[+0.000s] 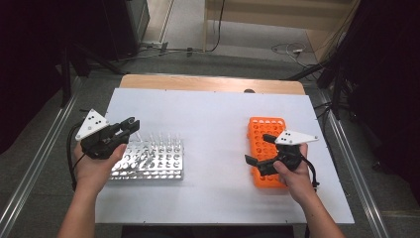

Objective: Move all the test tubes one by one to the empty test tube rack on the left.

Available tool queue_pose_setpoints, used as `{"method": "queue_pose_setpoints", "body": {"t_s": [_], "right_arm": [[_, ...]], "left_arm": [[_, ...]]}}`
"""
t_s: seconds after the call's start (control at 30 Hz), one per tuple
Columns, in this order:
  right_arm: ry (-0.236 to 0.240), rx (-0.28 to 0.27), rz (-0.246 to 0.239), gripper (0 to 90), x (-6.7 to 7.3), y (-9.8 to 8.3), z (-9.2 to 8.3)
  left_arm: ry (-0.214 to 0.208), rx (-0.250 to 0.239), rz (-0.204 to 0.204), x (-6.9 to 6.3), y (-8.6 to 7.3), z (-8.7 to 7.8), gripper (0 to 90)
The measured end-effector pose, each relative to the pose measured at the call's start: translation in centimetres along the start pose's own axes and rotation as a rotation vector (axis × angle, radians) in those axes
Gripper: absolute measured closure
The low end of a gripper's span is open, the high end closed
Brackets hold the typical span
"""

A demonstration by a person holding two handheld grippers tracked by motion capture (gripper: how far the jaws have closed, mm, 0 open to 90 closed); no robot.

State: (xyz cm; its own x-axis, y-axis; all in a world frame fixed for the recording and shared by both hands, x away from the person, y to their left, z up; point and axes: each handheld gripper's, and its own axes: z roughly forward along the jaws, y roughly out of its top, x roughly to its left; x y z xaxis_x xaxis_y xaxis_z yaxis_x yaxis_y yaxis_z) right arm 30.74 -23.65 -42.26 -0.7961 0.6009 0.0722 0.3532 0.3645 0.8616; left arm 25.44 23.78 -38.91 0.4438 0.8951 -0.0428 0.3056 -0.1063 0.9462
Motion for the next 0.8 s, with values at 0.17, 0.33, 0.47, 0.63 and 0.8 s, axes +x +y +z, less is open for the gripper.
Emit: {"method": "queue_pose_setpoints", "body": {"t_s": [0.17, 0.33, 0.47, 0.63, 0.8], "right_arm": [[-0.001, 0.002, 0.0, 0.0, 0.0, 0.0, 0.0], [-0.004, -0.001, 0.004, 0.0, -0.1, 0.0, -0.2], [-0.005, 0.002, 0.001, 0.0, -0.1, -0.1, -0.1], [-0.004, 0.001, 0.0, 0.0, 0.0, -0.1, -0.1], [-0.005, -0.001, 0.0, 0.0, 0.0, 0.0, -0.2]], "left_arm": [[0.013, 0.02, -0.002, 0.0, -0.7, 1.0, 75.4], [0.015, 0.04, -0.011, 0.0, -1.4, 1.8, 75.4], [0.009, 0.05, -0.013, -0.1, -1.8, 2.3, 75.4], [0.01, 0.07, -0.013, -0.2, -2.4, 2.8, 75.4], [0.016, 0.09, -0.014, -0.1, -3.1, 3.3, 75.5]]}}
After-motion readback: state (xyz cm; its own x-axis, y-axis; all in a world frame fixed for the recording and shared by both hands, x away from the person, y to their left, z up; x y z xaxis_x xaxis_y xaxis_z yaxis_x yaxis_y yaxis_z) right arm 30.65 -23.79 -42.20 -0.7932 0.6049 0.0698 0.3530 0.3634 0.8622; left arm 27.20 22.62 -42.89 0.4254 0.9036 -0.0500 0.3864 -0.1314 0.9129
